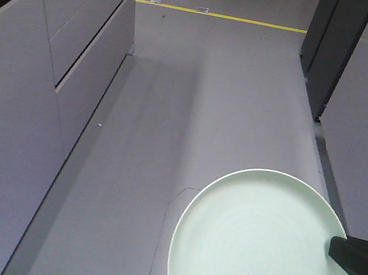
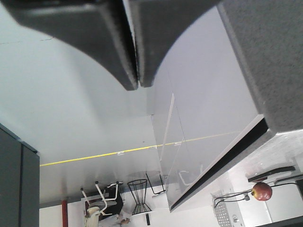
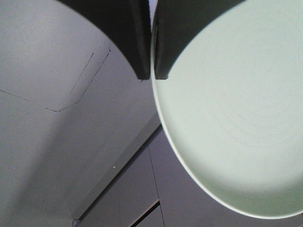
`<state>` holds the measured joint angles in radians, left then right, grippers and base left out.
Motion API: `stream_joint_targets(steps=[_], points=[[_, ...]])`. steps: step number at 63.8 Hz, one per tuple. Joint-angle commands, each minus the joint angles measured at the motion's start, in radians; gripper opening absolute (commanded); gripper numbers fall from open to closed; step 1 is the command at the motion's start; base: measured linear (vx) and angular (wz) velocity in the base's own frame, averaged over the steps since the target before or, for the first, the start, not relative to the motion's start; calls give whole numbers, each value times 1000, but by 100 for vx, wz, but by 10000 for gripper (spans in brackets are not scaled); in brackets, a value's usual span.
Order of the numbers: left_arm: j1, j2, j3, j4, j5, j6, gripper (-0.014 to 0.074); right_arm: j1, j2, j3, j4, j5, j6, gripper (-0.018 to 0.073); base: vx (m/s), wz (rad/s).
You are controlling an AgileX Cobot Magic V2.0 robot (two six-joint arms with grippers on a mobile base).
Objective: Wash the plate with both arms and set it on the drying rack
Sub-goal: 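Drive the base along the aisle holding the plate in the right gripper, then keep driving down the aisle toward the counter with the plant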
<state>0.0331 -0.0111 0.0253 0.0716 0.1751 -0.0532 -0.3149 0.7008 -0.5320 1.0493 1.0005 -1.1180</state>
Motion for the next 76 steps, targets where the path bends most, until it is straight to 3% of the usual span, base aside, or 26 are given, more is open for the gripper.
stream_joint_targets(steps=[1,76], points=[[-1,-14,-25,-2,-72,-9,-6,-6,-1,-25,62,-12,-9,-1,22,-3],[-1,-14,-25,-2,-72,-9,-6,-6,-1,-25,62,-12,-9,-1,23,-2]])
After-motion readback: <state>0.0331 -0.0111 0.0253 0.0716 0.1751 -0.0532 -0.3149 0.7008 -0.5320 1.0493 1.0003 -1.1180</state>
